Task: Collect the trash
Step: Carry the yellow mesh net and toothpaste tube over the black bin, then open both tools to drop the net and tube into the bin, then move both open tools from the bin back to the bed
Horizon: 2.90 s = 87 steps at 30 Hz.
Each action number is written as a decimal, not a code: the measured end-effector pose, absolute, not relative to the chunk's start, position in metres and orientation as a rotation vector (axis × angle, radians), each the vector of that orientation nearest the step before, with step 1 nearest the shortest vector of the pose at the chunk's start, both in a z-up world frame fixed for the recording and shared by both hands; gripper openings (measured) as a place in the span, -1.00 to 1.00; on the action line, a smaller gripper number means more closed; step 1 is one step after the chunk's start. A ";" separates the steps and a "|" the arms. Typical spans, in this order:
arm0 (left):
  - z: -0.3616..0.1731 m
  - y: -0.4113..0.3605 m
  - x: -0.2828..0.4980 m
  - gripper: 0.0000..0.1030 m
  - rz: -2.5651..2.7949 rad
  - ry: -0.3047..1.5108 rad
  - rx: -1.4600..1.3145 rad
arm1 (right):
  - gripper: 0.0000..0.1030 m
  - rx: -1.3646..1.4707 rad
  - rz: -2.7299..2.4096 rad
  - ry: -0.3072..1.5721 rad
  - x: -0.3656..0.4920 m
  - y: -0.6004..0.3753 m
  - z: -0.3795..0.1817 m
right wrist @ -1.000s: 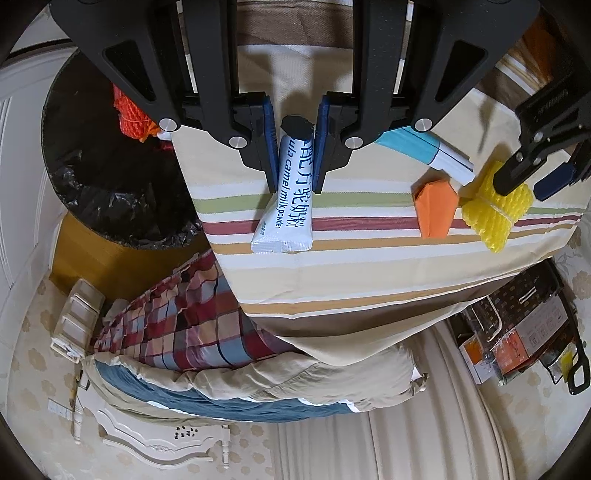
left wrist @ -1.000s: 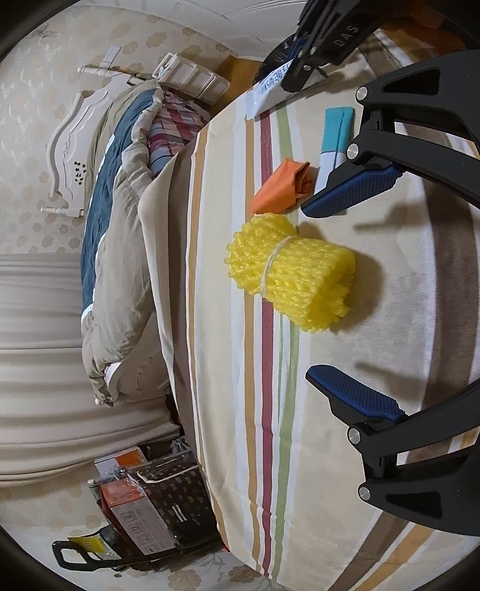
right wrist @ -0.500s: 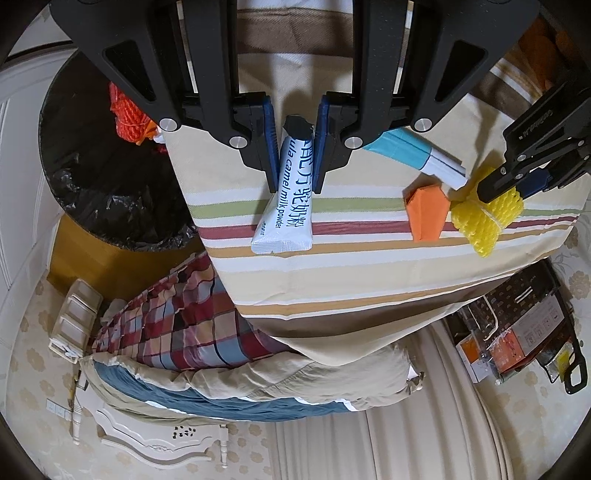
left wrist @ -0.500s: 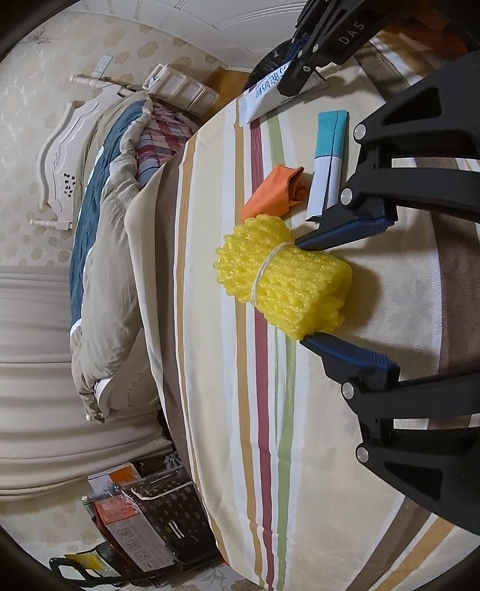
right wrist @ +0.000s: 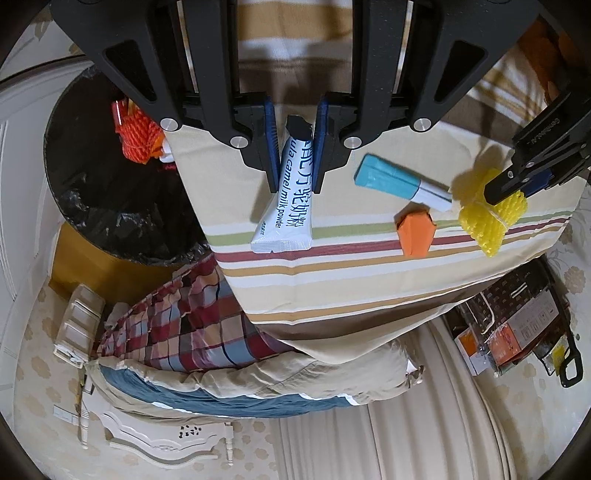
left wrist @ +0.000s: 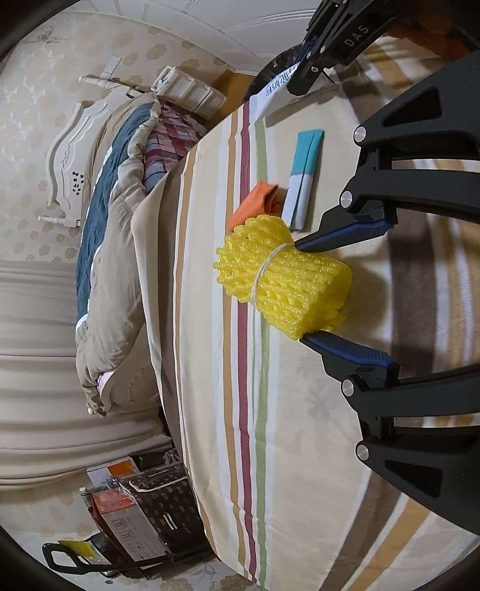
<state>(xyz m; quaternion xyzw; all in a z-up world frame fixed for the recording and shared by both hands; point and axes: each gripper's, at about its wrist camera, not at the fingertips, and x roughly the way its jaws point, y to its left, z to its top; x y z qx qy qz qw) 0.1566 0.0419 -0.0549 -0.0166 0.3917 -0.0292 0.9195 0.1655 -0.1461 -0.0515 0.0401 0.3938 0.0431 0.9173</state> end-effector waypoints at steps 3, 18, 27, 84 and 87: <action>-0.051 0.038 0.148 -0.10 -0.067 0.794 -0.036 | -0.69 0.093 0.089 0.805 0.158 -0.149 -0.050; -0.038 -0.005 0.122 -0.10 -0.141 0.768 -0.040 | -0.70 0.130 0.041 0.742 0.117 -0.187 -0.033; -0.036 -0.058 0.119 -0.10 -0.224 0.774 -0.001 | -0.70 0.168 -0.043 0.724 0.101 -0.234 -0.034; -0.050 -0.118 0.148 0.53 -0.182 0.769 0.113 | 0.09 0.222 -0.132 0.715 0.120 -0.296 -0.050; -0.050 -0.100 0.145 0.53 -0.143 0.765 0.111 | 0.09 0.205 -0.091 0.724 0.123 -0.278 -0.048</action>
